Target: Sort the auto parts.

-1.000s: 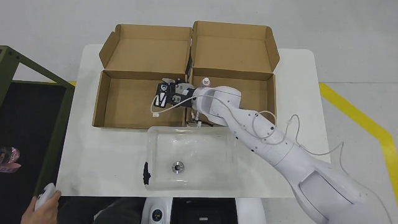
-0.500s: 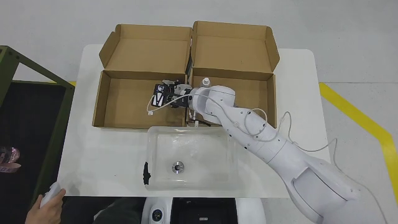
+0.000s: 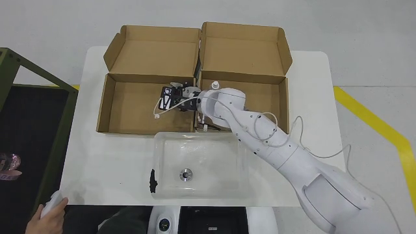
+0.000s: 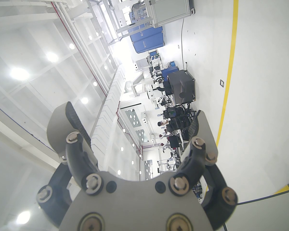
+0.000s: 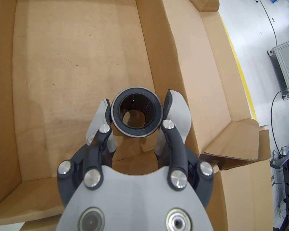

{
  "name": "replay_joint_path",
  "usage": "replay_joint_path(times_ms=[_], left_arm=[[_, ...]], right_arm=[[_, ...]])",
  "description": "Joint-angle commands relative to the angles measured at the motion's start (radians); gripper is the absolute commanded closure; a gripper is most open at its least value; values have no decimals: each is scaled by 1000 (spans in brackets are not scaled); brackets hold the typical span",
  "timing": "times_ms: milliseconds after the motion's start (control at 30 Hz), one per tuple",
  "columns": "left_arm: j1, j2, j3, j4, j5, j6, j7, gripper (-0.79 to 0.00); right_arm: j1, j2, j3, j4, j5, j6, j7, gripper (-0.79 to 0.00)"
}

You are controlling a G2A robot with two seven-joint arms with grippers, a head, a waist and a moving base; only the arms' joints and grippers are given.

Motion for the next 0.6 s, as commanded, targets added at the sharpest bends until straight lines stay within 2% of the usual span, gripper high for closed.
replay_joint_path(times_ms=[0,133,333,433,467,567], left_arm=[[0,0,0,0,0,0,0,-785],[0,0,0,0,0,0,0,-785],[0,0,0,0,0,0,0,-785],[0,0,0,0,0,0,0,-785],[0,0,0,0,0,0,0,-785],[0,0,0,0,0,0,0,-785]], right_arm=[[0,0,7,-6,-5,-5,-1,-382],[-3,5,32,-47,-12,-23,-10,-406],[-33,21,76,-152,-22,-64,-9,-514],[-60,29,98,-211,-9,-97,-3,-508],[-72,32,106,-231,0,-110,-5,-474],[-114,44,131,-297,15,-139,2,-456]])
